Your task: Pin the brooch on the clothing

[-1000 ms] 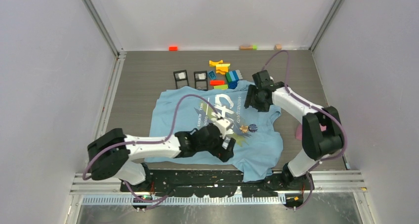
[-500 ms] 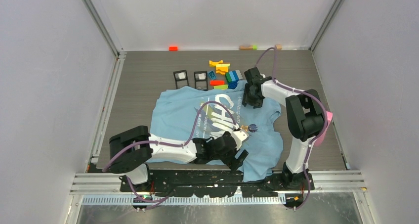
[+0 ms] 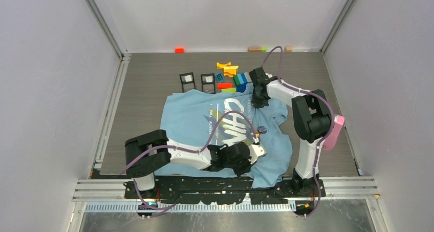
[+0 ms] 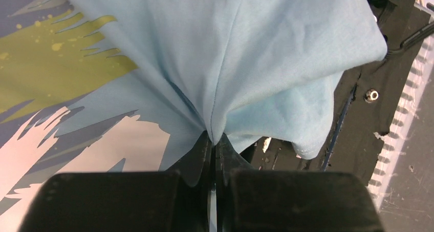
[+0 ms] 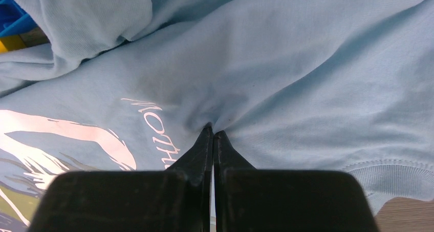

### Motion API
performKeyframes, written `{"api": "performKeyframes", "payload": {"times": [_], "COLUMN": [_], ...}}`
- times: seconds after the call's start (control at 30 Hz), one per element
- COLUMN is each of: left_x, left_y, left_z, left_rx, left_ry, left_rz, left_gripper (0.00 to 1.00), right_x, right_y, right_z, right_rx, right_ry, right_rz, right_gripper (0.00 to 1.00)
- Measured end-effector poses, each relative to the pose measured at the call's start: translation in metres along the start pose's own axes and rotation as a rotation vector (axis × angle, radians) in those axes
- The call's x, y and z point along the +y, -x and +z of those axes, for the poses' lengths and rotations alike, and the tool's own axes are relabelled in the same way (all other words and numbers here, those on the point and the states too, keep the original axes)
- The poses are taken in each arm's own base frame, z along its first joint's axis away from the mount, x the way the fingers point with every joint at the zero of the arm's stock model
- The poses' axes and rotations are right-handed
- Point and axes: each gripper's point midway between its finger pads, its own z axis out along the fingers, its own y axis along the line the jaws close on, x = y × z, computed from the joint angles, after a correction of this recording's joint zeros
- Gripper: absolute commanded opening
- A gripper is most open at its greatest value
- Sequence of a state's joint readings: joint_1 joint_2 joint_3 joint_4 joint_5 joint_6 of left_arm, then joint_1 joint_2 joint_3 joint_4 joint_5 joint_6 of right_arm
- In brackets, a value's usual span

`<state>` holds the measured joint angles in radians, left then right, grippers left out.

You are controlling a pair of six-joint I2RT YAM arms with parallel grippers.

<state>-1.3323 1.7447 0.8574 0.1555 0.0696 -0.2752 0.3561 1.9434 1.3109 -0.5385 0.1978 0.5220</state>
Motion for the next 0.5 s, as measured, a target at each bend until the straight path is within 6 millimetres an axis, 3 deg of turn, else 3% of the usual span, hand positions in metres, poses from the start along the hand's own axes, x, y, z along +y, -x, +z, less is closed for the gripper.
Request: {"api": "performKeyframes", "payload": {"times": [0.33, 0.43, 0.47, 0.5], "left_x": [-0.018, -0.017, -0.016, -0.016], "left_y": [-0.011, -0.013, -0.013, -0.015], "left_z": [-0.006, -0.01, -0.011, -0.013], "left_rx": [0.063, 0.075, 0.078, 0.085], "left_ry": [0.021, 0.046, 0.054, 0.06], "left_rz": [0.096, 0.099, 0.095, 0.084], "left_gripper": [0.01, 0.2, 0.31, 0.41], "right_x": [-0.001, -0.001, -0.001, 0.0], "right_y": [0.003, 0.003, 0.003, 0.003], "right_z": [0.001, 0.001, 0.001, 0.001], "right_rx": [0.053, 0.064, 0.069, 0.072], "right_ry": [-0.045, -0.043, -0.039, -0.034], "right_rz": [-0.003, 0.002, 0.002, 0.0], "right_gripper": [0.01, 0.05, 0.1, 0.23]}}
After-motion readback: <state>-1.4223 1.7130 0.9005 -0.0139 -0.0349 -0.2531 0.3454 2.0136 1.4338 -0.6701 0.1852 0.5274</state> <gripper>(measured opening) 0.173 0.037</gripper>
